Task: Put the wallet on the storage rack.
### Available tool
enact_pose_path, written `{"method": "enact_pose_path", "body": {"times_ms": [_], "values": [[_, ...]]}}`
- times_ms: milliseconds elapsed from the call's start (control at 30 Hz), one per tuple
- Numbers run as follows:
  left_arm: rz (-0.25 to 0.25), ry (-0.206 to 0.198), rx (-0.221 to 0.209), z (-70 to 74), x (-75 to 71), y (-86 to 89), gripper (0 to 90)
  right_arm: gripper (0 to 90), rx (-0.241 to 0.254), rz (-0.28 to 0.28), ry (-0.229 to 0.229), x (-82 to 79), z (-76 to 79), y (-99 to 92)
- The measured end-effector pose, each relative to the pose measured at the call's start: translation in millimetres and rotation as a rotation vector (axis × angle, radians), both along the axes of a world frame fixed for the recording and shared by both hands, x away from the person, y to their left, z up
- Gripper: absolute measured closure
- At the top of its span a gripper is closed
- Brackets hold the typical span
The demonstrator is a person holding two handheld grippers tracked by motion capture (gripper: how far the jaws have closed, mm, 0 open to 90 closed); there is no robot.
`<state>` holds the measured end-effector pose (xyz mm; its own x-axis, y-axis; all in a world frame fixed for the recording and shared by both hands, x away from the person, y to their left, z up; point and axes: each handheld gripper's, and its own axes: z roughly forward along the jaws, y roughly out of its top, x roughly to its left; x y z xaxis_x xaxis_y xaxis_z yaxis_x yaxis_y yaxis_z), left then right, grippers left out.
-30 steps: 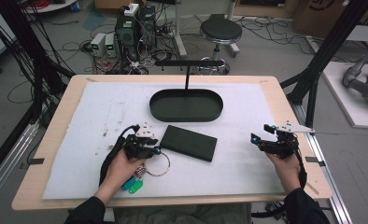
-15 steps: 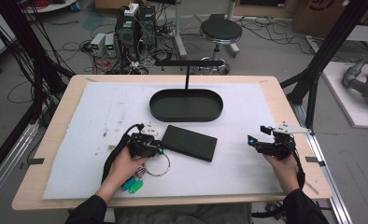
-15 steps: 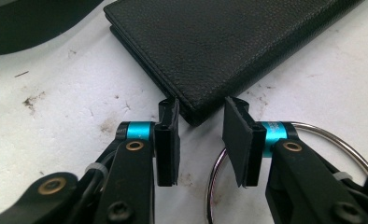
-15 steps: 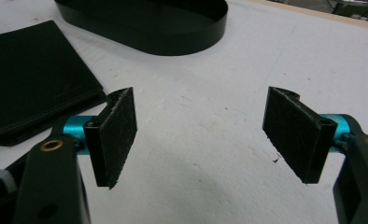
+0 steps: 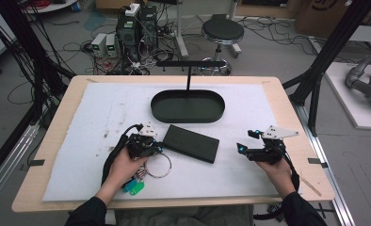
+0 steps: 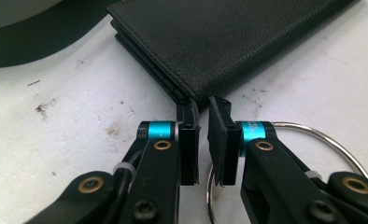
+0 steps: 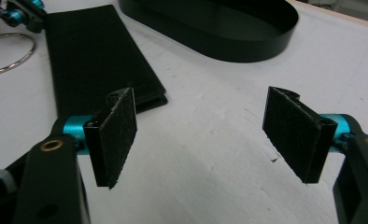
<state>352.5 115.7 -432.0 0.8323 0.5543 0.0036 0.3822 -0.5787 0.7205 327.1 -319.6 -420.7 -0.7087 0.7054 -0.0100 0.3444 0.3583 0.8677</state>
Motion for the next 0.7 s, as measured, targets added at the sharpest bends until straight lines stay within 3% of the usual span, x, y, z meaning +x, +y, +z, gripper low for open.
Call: {"method": "enact_pose_path", "body": {"times_ms": [267, 400, 500, 700], "values": [[-0.009, 0.004, -0.021, 2.4, -2.0, -0.9, 82.8, 26.4, -0.033, 0.102, -0.002, -3.1, -3.7, 21.0], [-0.004, 0.010, -0.050, 3.3, -2.9, 0.0, 83.0, 27.5, -0.094, 0.181, -0.026, -8.1, -7.9, 40.4], [0.000, 0.011, -0.050, 3.7, -3.7, -0.4, 82.9, 27.6, -0.109, 0.194, -0.028, -8.6, -9.6, 45.4], [-0.004, 0.020, -0.074, 5.2, -5.0, -0.8, 83.2, 30.8, -0.190, 0.247, -0.040, -10.8, -16.7, 64.3]]}}
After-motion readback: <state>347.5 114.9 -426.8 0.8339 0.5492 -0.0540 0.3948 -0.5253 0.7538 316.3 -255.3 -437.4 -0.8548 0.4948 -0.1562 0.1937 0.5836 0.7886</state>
